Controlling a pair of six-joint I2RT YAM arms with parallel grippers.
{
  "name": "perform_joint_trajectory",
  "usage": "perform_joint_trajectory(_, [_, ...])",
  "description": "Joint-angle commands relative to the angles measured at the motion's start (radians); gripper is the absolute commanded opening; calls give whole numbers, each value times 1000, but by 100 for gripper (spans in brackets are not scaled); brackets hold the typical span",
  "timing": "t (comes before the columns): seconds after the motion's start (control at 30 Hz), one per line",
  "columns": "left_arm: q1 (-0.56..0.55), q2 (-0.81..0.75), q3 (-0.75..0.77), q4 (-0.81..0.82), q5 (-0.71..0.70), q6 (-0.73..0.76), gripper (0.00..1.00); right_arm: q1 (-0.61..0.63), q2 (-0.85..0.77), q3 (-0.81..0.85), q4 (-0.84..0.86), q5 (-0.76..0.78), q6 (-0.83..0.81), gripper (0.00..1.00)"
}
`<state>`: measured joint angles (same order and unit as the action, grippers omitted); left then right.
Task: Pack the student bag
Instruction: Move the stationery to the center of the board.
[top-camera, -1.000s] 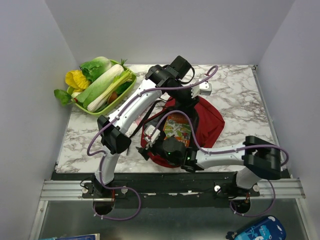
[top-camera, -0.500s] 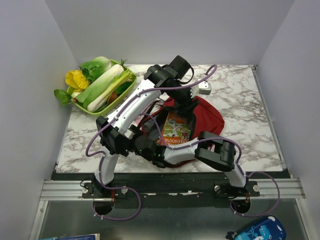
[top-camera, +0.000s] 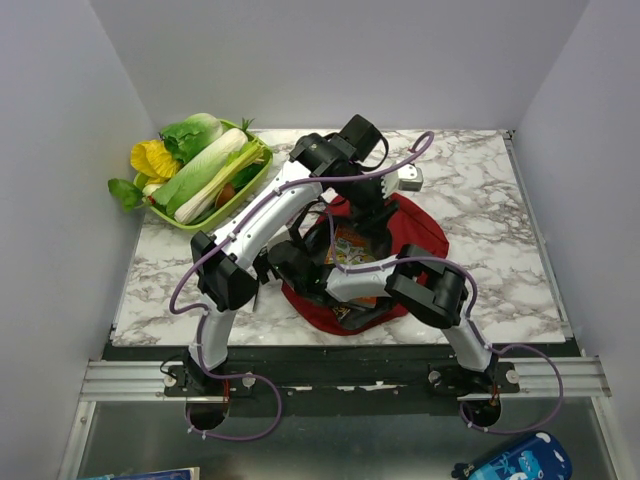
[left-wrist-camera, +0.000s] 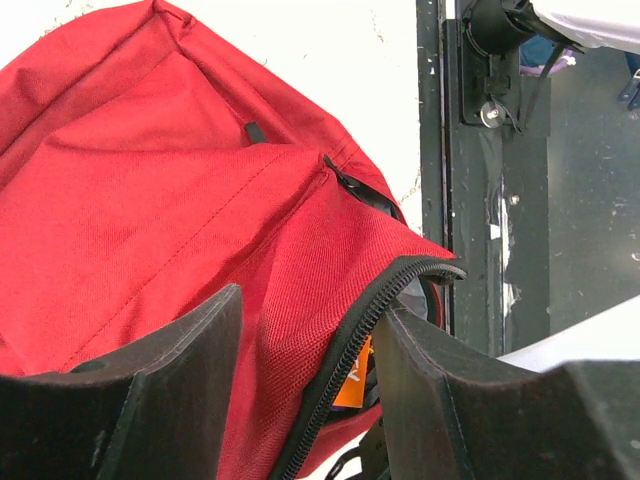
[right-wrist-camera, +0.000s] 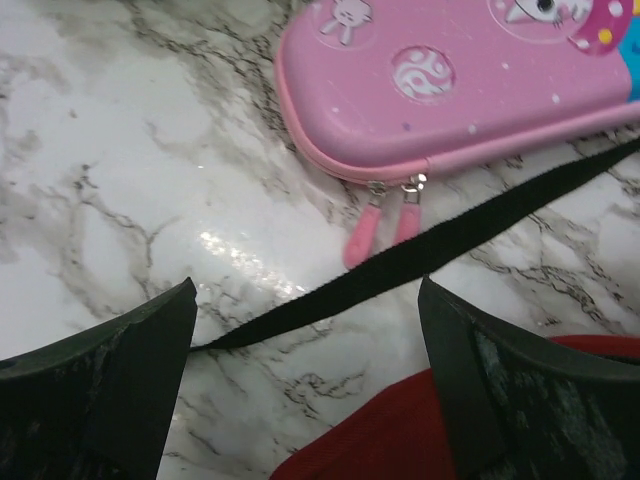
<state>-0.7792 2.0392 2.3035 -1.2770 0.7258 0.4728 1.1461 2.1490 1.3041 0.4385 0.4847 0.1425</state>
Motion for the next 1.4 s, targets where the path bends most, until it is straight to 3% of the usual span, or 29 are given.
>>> perform_joint_trajectory(0.0, [-5, -37, -6, 33, 14, -16, 61, -35, 14, -32, -113, 64, 157, 99])
perform_joint_trajectory(0.23, [-6, -65, -67, 51, 4, -10, 61, -95, 9, -46, -133, 26, 186, 98])
perform_joint_trajectory(0.4, [-6, -83, -101, 65, 4, -10, 61, -97, 29, 44, -171, 8, 112, 94])
perform_joint_trajectory(0.43, [-6, -83, -102, 65, 6, -10, 61, -97, 40, 69, -194, 6, 98, 86])
perform_joint_trajectory(0.53, [-6, -83, -105, 54, 7, -7, 61, -97, 66, 121, -242, 20, 95, 82])
perform_joint_trajectory(0.9, [-5, -79, -110, 88, 18, -42, 60, -111, 115, 216, -336, -40, 78, 81])
perform_joint_trajectory(1.37, [-6, -77, -110, 100, 23, -56, 59, -123, 201, 455, -659, -182, 74, 58])
